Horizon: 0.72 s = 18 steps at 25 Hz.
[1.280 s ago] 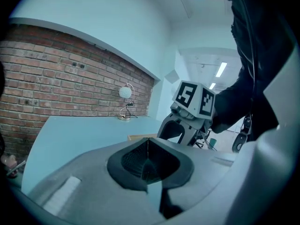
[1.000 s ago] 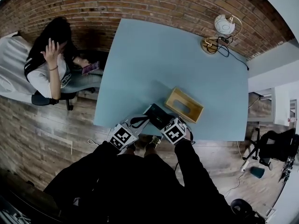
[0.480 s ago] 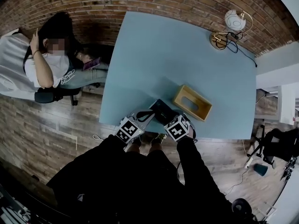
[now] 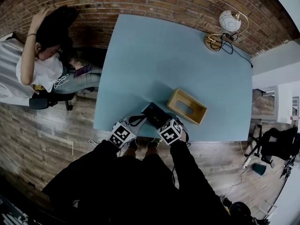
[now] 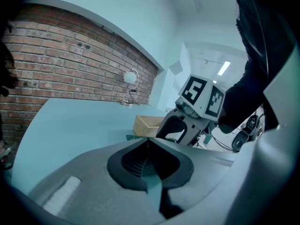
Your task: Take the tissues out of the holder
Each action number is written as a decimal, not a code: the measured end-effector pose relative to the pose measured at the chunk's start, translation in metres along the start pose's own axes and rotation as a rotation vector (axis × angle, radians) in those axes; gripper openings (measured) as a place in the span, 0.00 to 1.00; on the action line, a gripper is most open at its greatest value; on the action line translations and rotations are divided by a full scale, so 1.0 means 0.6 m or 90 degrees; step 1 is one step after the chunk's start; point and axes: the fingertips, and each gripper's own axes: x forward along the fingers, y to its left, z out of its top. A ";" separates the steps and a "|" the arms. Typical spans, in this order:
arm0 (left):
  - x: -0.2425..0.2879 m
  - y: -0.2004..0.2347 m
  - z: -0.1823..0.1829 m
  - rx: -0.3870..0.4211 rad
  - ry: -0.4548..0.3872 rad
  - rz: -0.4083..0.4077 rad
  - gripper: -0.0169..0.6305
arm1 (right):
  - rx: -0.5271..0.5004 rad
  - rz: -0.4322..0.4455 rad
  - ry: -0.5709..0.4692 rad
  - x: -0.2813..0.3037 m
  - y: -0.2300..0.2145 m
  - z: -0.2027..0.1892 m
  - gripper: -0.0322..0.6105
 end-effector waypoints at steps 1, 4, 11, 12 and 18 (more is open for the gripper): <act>0.001 -0.001 0.000 -0.001 -0.001 0.000 0.04 | 0.000 0.000 0.000 0.000 -0.001 -0.001 0.50; -0.001 -0.002 -0.005 -0.002 0.007 0.000 0.04 | 0.004 0.003 0.002 0.001 0.000 0.000 0.52; -0.010 -0.011 0.003 0.005 -0.002 -0.001 0.04 | 0.018 -0.011 -0.012 -0.012 -0.002 0.002 0.61; -0.012 -0.011 0.004 0.005 -0.003 0.000 0.04 | 0.021 -0.013 -0.017 -0.016 -0.001 0.004 0.62; -0.022 -0.022 0.011 0.017 -0.007 -0.004 0.04 | 0.037 -0.016 -0.045 -0.045 0.009 0.010 0.63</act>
